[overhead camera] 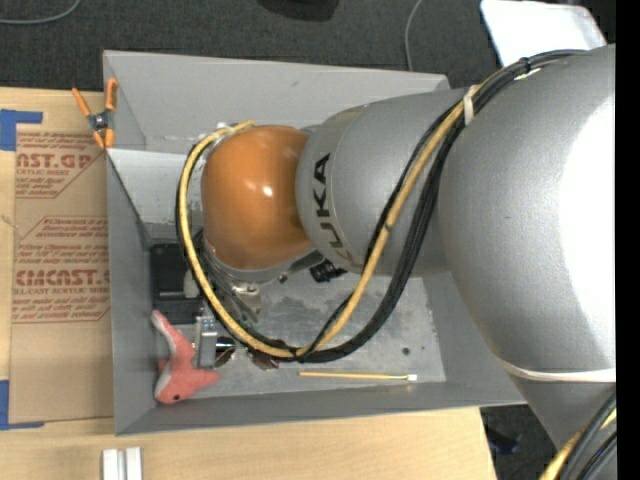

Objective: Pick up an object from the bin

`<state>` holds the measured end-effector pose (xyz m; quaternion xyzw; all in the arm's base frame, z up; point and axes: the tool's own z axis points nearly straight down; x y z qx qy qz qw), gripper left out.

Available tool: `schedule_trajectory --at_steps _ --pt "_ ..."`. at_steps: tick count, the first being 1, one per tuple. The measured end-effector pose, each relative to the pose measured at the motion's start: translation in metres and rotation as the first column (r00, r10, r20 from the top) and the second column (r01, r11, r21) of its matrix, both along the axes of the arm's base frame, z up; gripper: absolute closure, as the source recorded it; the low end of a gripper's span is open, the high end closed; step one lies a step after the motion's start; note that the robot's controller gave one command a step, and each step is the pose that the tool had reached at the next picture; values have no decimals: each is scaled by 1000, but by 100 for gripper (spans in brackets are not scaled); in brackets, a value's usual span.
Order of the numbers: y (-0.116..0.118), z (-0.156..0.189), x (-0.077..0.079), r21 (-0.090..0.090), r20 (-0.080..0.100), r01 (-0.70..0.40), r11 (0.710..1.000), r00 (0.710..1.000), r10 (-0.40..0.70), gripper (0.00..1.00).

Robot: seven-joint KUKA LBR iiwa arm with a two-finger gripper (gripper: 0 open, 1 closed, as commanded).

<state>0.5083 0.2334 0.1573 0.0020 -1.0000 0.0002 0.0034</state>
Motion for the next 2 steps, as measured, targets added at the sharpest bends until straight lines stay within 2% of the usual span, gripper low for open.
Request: schedule_trajectory --at_steps 2 --pt "-1 4 2 2 7 3 1000 1000 -3 0"
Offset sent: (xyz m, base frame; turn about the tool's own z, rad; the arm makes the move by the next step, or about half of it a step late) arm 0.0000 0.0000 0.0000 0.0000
